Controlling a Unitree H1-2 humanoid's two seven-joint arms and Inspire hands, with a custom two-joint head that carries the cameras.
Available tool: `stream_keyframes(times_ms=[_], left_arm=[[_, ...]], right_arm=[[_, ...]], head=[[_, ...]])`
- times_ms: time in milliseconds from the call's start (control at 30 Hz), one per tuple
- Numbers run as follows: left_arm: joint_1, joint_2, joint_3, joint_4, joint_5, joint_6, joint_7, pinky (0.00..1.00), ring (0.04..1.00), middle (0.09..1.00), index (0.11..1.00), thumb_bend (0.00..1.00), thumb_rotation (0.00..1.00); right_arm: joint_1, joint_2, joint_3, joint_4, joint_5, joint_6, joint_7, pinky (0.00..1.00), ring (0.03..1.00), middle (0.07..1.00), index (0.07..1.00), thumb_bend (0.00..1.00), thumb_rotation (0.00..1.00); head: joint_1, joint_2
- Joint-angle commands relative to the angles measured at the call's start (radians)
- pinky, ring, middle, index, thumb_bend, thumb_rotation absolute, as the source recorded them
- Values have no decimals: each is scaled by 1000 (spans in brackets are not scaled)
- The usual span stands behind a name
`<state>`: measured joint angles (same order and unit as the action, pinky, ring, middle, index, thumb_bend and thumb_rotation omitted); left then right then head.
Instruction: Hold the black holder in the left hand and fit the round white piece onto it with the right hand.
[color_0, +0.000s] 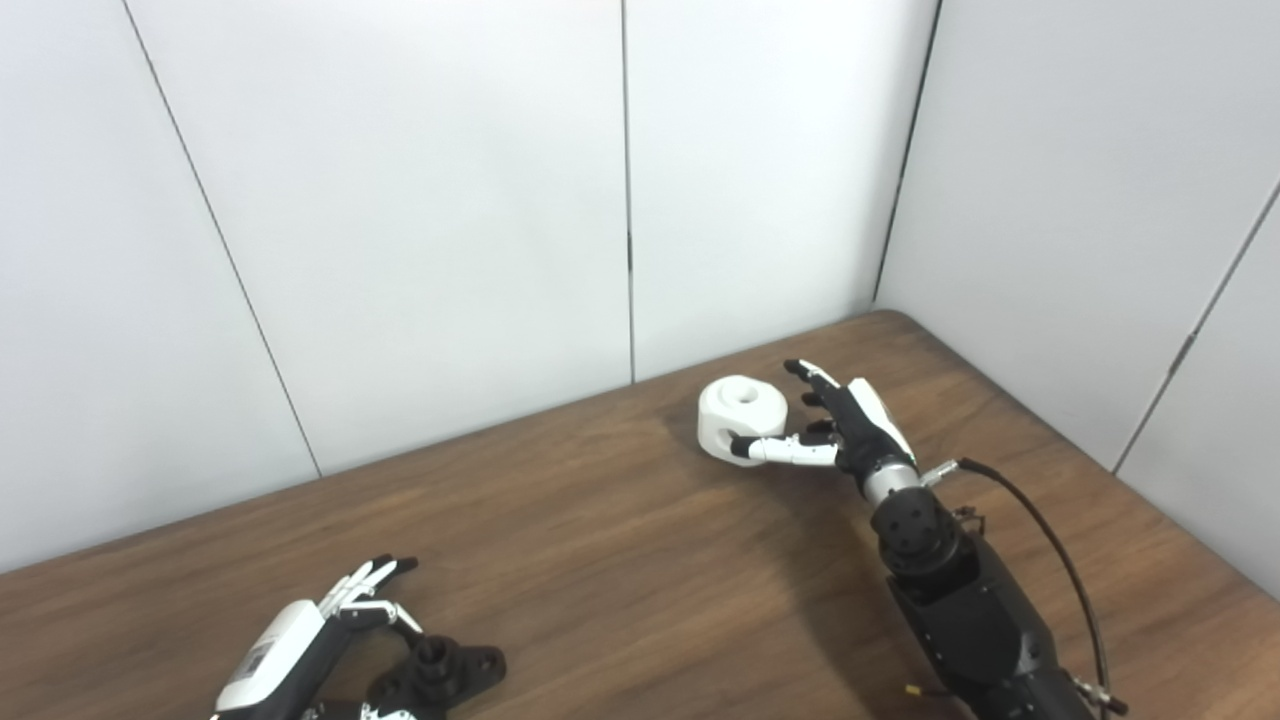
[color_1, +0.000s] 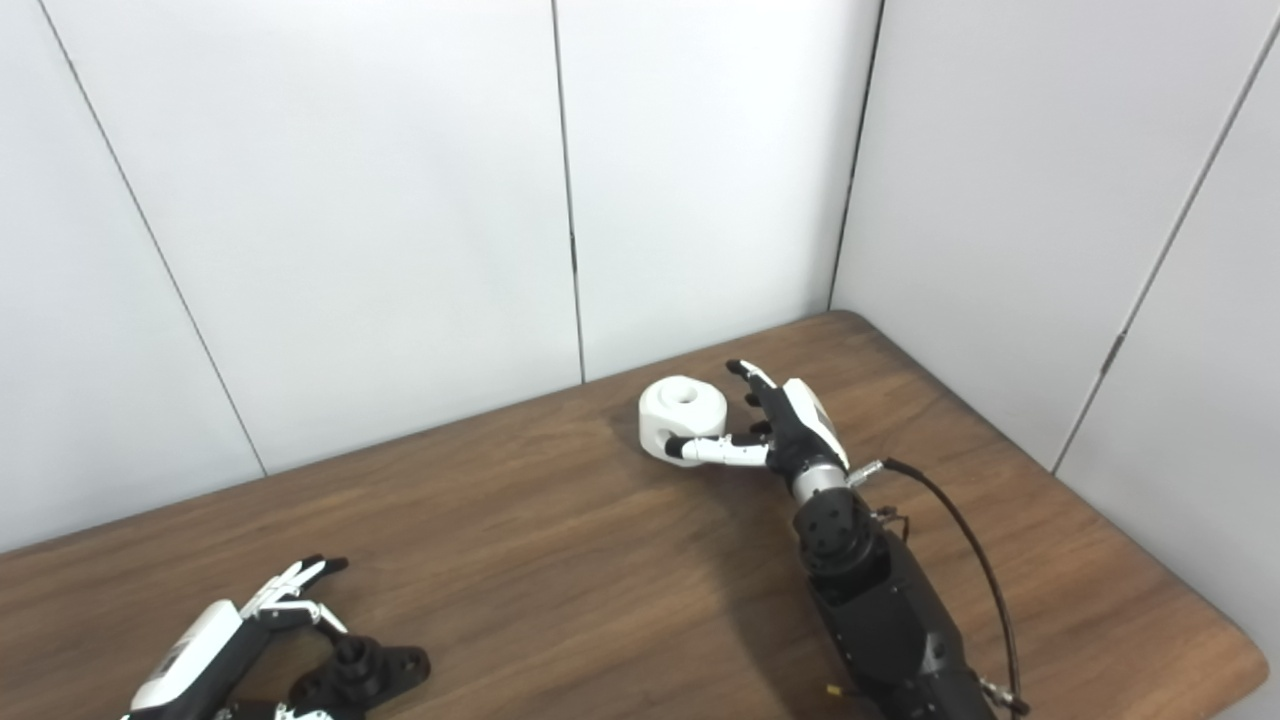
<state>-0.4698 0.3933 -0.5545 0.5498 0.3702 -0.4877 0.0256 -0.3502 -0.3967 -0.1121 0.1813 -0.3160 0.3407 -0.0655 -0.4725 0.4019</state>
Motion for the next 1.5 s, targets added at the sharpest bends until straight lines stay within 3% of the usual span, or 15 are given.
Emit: stream_keyframes(times_ms=[0,967,1467], left_arm=[[118,38,-21,58,39,18,-15,1000,1000,952,483,524,55],[143,29,18,30,43,18,-48,1000,1000,957,483,524,55],[150,31,23,23,26,18,-63,1000,1000,958,483,524,56]], right_arm=[[-48,-4,-5,-12,13,-45,-16,753,899,951,924,958,412],[-75,22,44,50,-2,-67,-71,703,856,930,871,911,389],[-77,-35,72,86,-52,-96,-83,731,873,932,866,906,377]], head=[[1,2],[15,30],[19,36]])
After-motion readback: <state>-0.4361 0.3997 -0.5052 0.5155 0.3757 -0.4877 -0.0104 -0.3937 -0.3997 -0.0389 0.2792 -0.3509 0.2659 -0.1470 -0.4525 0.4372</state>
